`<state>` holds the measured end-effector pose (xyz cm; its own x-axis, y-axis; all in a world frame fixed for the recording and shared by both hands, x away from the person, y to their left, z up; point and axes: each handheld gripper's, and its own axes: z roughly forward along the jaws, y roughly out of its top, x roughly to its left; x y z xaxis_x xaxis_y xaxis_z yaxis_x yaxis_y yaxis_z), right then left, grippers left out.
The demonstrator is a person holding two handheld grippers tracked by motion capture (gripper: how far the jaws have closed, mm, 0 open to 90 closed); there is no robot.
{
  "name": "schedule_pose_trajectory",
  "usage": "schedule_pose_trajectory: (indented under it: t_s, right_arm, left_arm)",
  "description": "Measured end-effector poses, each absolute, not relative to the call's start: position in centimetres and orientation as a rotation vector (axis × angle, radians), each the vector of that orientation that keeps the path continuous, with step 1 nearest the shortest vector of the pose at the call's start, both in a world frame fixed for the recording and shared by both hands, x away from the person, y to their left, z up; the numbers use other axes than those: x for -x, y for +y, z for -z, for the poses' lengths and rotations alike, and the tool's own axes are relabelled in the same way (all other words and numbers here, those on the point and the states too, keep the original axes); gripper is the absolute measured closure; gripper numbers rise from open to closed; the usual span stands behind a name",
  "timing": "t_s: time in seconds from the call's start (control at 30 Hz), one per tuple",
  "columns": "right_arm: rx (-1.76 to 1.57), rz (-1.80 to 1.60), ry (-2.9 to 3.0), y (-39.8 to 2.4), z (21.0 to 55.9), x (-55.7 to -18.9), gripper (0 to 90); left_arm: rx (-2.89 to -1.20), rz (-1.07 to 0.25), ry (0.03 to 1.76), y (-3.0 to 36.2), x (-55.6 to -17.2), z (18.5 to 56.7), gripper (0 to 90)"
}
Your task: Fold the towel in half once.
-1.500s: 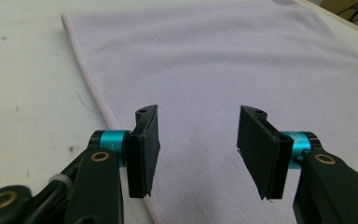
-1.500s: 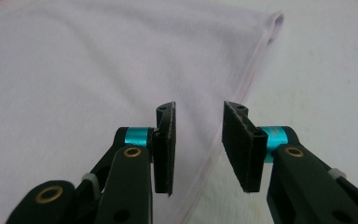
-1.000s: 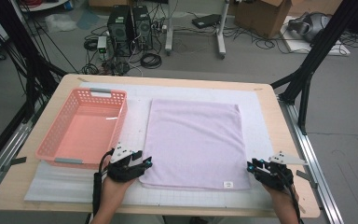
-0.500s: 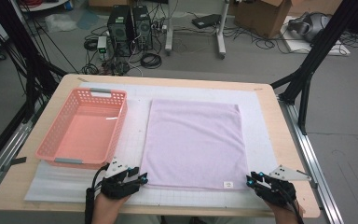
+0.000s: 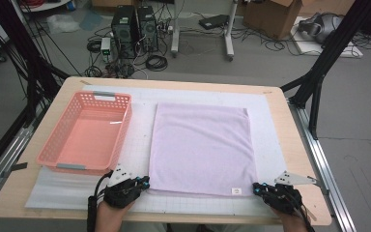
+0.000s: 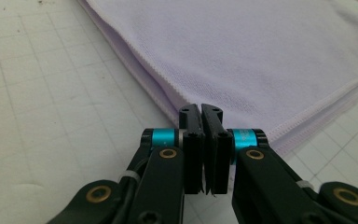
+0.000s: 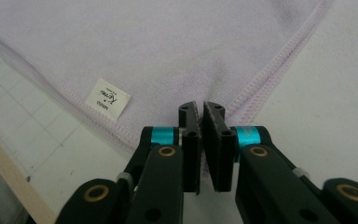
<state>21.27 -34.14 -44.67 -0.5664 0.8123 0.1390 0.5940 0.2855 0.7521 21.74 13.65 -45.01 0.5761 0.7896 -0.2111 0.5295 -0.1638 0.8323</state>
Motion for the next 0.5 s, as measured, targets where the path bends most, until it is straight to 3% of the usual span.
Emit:
schedule_pose_trajectory:
  t_s: [0.5]
  right_arm:
    - [-1.312, -1.068, 2.26, -34.7, 43.8, -20.3, 85.0]
  left_arm:
    - [-1.844, -0.307, 1.096, 12.9, -19.8, 45.7, 84.3]
